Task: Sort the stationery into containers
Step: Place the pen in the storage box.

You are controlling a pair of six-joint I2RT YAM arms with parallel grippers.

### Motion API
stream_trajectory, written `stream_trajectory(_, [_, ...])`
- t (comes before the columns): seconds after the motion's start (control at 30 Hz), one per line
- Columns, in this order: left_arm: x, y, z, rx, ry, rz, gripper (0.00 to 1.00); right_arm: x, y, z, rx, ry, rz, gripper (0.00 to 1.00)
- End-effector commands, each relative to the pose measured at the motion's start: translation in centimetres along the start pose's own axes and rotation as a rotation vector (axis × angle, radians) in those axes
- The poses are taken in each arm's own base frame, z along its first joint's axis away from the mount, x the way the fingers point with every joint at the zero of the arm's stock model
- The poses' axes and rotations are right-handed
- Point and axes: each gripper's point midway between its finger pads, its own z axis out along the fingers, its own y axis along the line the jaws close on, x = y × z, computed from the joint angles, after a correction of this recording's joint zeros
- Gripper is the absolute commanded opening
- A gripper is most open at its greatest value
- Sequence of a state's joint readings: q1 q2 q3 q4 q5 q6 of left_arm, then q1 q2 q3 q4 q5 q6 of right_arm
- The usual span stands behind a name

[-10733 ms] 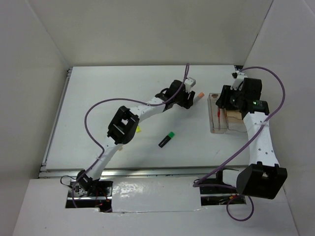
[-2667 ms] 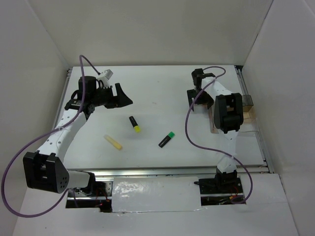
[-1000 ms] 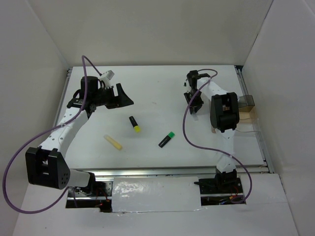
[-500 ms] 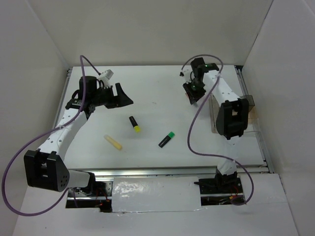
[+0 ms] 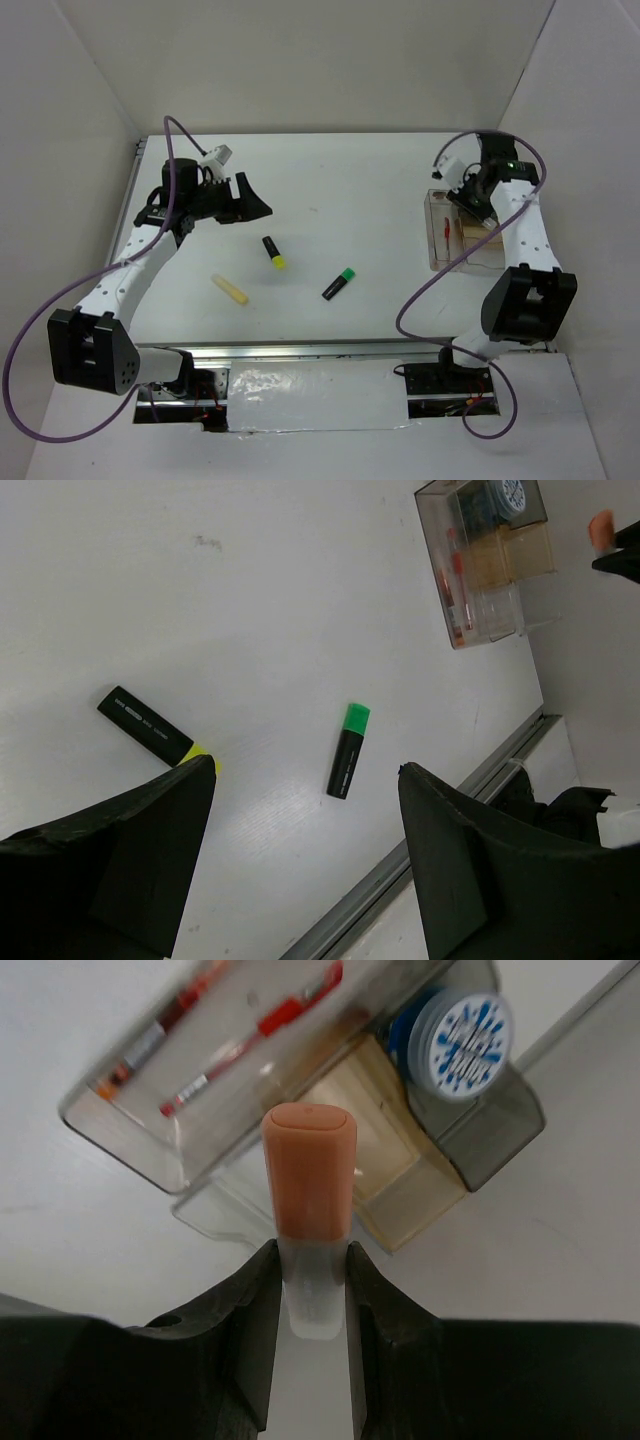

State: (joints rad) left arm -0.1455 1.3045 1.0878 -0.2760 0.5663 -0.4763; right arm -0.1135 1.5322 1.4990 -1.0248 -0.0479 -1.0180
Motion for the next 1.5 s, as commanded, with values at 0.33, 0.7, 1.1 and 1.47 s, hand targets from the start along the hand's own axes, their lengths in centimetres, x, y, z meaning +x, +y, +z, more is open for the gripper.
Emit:
stream_trajectory(0.33, [-0.7, -1.5, -0.2, 0.069, -0.031, 0.034, 0.86, 10.4, -5.9, 1.5, 0.14, 0.134, -0.357, 0.0])
stream_trajectory(0.7, [-0.5, -1.3, 0.2, 0.07, -0.027, 0.02, 0.86, 8.9, -7.6, 2.9, 0.16, 0.176, -0.462, 0.0])
stream_trajectory(1.1, [-0.3, -1.0, 0.6, 0.073, -0.012, 0.013, 0.86, 8.9, -7.1, 4.5, -0.05, 0.465, -0.538, 0.01])
stream_trajectory(1.47, [-0.1, -1.0, 0.7, 0.077, -0.006, 0.01, 0.86, 9.7, -5.8, 5.1, -0.107, 0.647, -0.622, 0.05])
